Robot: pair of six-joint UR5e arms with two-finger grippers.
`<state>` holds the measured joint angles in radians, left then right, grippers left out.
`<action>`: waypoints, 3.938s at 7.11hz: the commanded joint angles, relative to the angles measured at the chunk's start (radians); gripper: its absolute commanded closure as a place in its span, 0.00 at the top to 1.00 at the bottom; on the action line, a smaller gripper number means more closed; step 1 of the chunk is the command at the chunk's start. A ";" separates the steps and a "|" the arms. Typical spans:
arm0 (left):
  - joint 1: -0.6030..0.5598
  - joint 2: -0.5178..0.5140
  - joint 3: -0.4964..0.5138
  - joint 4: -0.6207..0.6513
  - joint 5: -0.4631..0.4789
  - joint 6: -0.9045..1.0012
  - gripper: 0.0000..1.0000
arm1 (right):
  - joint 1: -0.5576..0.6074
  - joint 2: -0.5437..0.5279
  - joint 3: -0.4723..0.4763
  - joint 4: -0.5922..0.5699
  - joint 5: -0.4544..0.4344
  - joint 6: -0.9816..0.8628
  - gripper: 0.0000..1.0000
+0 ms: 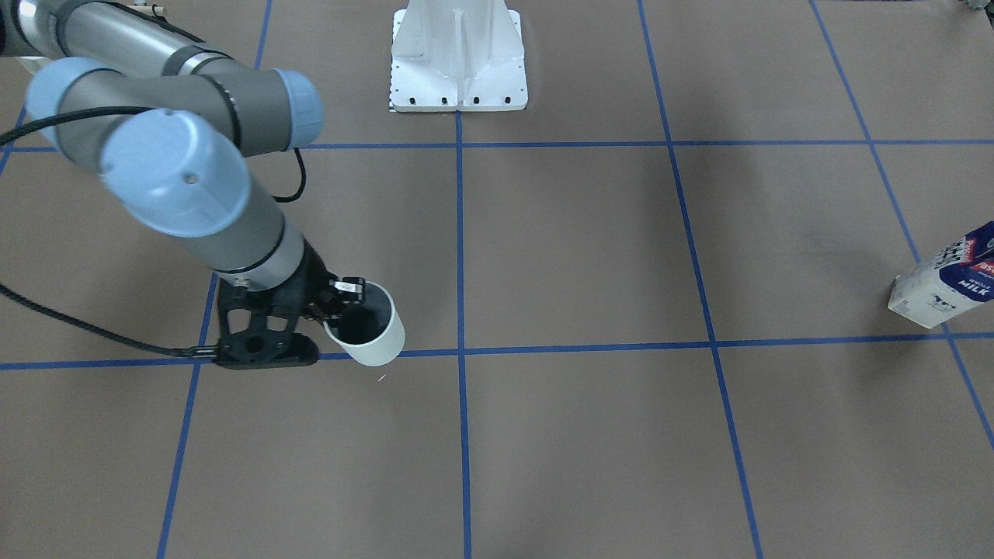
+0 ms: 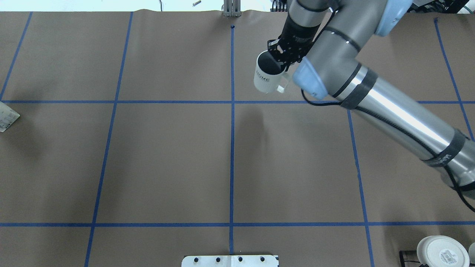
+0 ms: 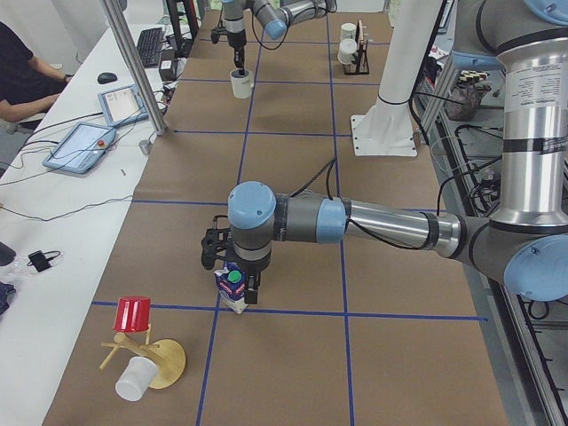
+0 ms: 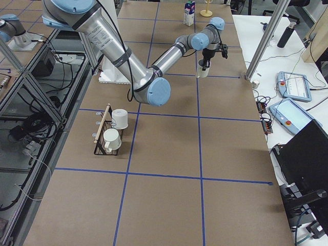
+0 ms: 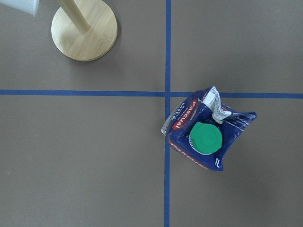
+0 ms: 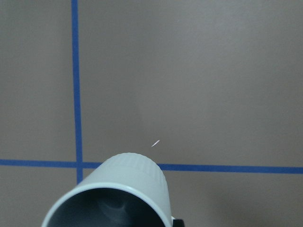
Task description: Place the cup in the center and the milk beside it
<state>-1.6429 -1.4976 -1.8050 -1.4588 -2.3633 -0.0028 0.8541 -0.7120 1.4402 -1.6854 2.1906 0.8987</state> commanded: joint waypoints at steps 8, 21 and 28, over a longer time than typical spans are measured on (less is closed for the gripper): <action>0.000 -0.006 0.009 0.000 -0.001 0.000 0.98 | -0.146 0.045 -0.129 0.164 -0.152 0.080 1.00; 0.156 -0.002 0.011 -0.184 0.067 0.276 0.98 | 0.273 -0.362 0.281 -0.019 0.075 -0.250 1.00; 0.222 -0.104 0.208 -0.282 0.101 0.273 0.98 | 0.253 -0.356 0.279 -0.019 0.063 -0.248 1.00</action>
<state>-1.4243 -1.5874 -1.6332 -1.7064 -2.2626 0.2748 1.1081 -1.0683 1.7196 -1.7042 2.2538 0.6504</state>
